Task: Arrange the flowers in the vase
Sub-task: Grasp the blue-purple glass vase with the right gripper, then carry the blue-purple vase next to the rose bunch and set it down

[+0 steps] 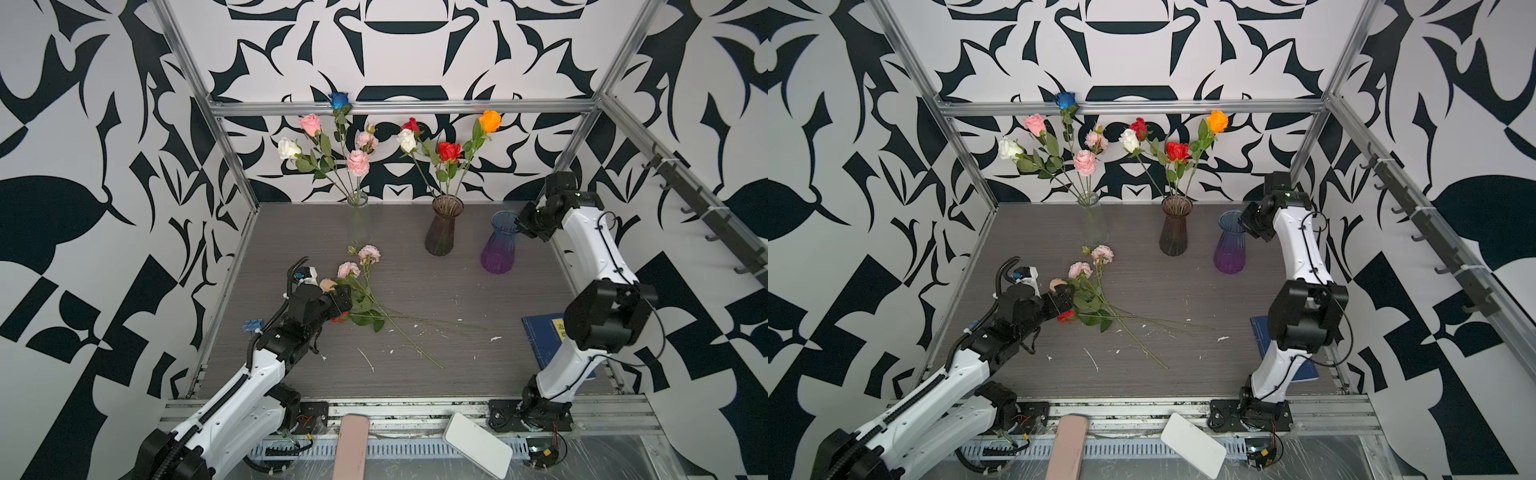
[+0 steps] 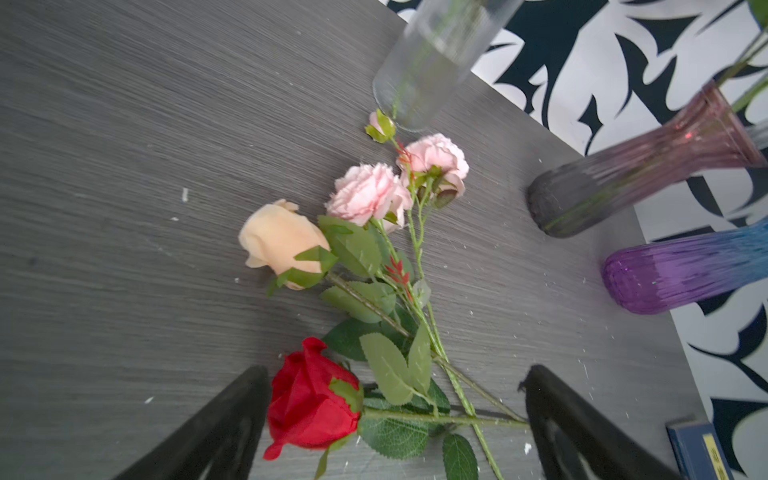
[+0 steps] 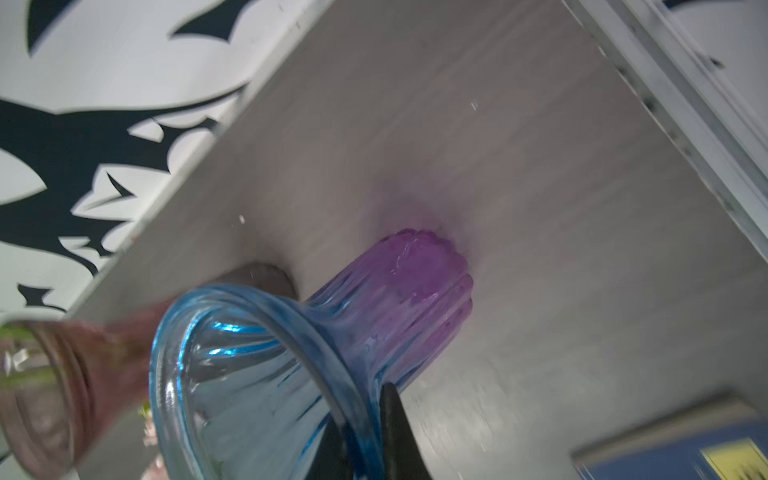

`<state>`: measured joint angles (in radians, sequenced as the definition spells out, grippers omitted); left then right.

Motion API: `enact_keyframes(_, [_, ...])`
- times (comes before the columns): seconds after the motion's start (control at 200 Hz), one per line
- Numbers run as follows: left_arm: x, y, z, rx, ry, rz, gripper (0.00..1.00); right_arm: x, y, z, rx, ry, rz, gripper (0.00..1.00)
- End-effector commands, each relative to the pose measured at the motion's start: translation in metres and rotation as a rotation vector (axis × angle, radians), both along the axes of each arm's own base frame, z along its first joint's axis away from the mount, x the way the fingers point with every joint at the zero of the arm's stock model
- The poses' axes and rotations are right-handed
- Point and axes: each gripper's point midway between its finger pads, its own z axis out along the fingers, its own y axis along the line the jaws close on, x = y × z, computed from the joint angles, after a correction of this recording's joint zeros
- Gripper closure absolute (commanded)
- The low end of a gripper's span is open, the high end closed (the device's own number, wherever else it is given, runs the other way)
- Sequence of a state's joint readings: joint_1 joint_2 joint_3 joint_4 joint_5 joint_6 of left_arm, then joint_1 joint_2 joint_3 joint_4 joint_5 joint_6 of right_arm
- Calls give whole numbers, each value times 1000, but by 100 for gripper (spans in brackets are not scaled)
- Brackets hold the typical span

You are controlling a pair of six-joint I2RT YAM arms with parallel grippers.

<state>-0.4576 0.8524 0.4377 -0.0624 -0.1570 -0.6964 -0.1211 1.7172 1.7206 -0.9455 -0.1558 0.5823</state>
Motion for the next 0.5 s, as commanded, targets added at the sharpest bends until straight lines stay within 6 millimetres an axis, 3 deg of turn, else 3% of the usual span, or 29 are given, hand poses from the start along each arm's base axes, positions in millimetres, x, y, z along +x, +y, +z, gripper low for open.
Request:
enact_keyframes(0.0, [4,-10,6,-9,-12,-63,1,-28,32,60,32,-189,60,100])
enact_keyframes(0.115, [9,-14,-1,-41,18,-64,1,-64,68,53,70,-166,112,100])
enact_keyframes(0.21, [16,-19,-3,-69,34,-72,1,-84,116,44,131,-152,169,100])
enact_keyframes(0.395, [29,-24,1,-77,40,-69,1,-100,219,39,193,-153,307,100])
enact_keyframes(0.495, [30,-24,5,-77,38,-67,1,-100,263,44,201,-158,388,100])
